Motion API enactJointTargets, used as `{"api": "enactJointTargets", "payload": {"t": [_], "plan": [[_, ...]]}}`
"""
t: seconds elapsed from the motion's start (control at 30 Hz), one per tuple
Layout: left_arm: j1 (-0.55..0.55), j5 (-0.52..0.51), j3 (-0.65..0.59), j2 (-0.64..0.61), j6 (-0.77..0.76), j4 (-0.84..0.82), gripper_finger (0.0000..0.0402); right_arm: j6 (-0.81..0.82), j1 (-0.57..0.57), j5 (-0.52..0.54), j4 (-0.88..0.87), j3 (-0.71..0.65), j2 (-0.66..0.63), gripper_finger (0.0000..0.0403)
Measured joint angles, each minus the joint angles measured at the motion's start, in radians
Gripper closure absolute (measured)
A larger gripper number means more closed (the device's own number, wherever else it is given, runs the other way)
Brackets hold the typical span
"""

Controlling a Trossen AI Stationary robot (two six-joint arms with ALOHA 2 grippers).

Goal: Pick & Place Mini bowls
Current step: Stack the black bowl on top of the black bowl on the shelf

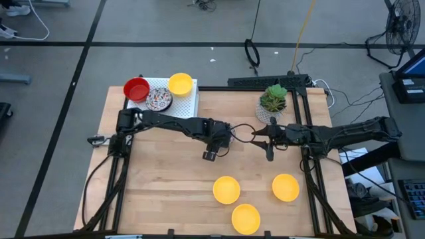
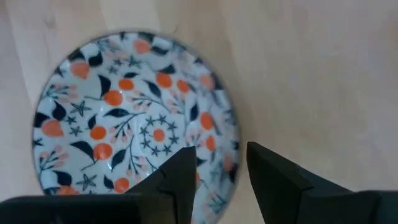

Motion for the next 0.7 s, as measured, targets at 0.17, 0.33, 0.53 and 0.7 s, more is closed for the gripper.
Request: {"api": "enactJointTargets", "payload": {"t": [0.17, 0.33, 0.53, 0.7], "plan": [[0.018, -0.002, 0.0, 0.024, -0.029, -0.003, 0.0258, -0.009, 0.0, 0.0, 0.014, 0.0, -0.001, 0.0232], [0.02, -0.002, 0.0, 0.022, -0.028, 0.004, 0.031, -0.024, 0.0, 0.0, 0.017, 0.0, 0.0, 0.0232], [0.02, -0.049, 0.001, 0.019, -0.028, 0.012, 0.0387, -0.016, 0.0, 0.002, 0.017, 0.0, 0.0, 0.0234], [0.013, -0.078, -0.001, -0.009, -0.032, -0.009, 0.0382, 0.029, 0.0, 0.001, 0.017, 0.0, 0.0, 0.0236]]}}
